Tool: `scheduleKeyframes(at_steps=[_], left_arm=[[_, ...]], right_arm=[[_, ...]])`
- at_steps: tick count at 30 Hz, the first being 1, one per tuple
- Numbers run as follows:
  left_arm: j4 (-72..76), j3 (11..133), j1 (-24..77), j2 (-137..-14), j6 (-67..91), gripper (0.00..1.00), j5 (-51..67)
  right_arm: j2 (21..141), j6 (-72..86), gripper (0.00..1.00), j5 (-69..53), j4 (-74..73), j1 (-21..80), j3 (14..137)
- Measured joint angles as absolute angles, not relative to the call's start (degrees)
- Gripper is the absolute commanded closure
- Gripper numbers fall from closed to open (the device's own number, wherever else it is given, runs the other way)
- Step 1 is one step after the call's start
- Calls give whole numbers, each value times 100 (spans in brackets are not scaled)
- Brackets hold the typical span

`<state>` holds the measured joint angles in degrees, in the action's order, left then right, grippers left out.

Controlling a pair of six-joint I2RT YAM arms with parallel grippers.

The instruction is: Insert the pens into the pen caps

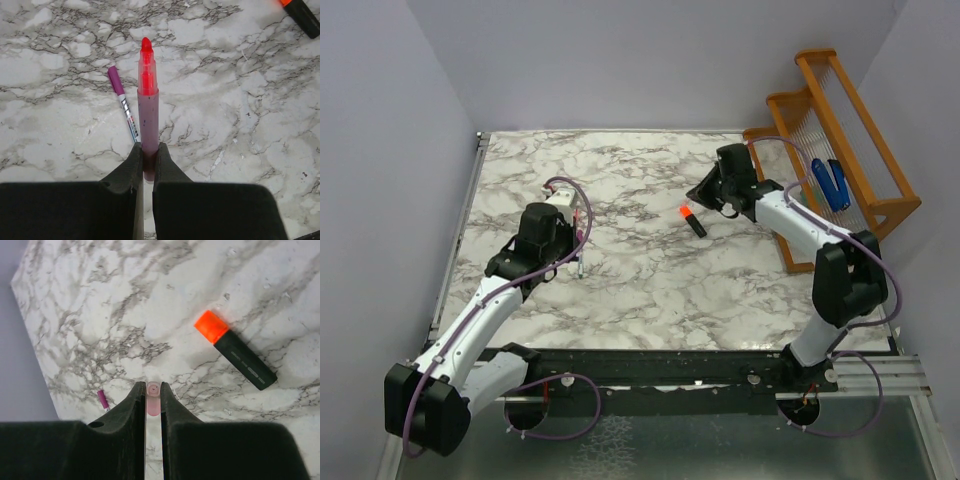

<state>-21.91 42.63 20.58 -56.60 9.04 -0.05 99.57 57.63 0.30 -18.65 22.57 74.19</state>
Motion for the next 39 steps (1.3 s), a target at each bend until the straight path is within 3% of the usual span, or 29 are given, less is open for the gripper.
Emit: scheduleKeyframes(at_steps=[9, 18, 26, 39], left_arm=[[-1640, 4298, 2049, -5745, 681, 100, 1361], [-1192, 4329, 2143, -5986, 631, 100, 2742], [-1007, 4329, 2252, -6099, 635, 100, 3452], [-939, 4329, 2263, -6018, 639, 100, 3618]], right_arm=[[8707, 3859, 100, -1127, 401, 2257, 6554], [8440, 3566, 100, -2934, 2270, 2351, 6018], [8462, 3483, 99, -3437, 2646, 2945, 6069], [8580, 3173, 99, -3496, 2646, 3553, 6274]])
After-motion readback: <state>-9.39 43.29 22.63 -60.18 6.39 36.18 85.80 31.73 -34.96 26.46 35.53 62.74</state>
